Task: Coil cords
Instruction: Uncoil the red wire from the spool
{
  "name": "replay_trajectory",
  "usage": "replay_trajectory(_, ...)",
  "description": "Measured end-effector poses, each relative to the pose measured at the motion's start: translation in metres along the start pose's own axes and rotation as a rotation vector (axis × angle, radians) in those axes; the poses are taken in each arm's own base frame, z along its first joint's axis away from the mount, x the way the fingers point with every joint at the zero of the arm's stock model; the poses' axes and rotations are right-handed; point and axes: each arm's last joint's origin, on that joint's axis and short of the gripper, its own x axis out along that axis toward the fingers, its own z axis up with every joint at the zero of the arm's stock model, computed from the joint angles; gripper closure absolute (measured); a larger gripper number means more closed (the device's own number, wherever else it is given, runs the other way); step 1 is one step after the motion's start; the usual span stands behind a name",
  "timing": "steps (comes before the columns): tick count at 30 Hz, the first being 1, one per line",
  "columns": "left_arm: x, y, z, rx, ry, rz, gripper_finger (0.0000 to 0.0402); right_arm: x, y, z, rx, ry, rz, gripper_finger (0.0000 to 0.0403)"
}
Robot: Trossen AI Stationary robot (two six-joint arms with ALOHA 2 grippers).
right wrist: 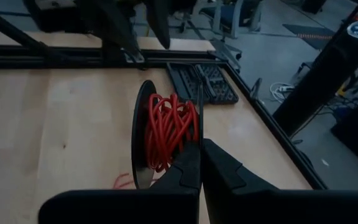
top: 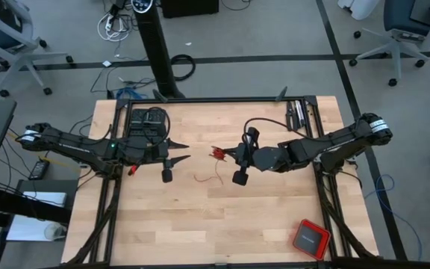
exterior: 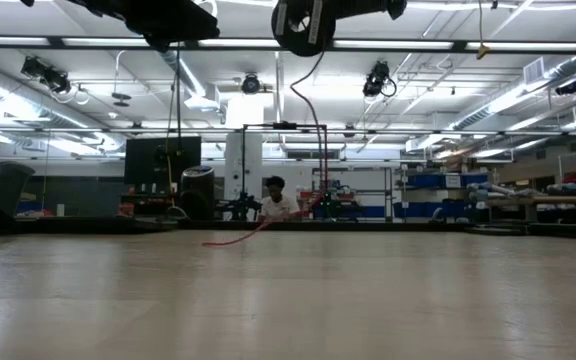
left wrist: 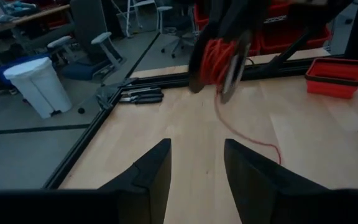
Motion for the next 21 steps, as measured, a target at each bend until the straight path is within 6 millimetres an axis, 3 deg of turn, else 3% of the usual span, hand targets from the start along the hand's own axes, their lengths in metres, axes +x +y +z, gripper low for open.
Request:
replay_trajectory(12,0.015,-0.007,-0.005,-0.012,0.019,-0.015,0.0250,0.023,-0.008,-0.018,0.080,-0.094,-0.058,0.0402)
replay_trajectory(21,0.027,-0.009,-0.008,0.046,0.021,0.077,0.0250,0.023,-0.003,-0.018,0.007,-0.129,0.081,0.0401)
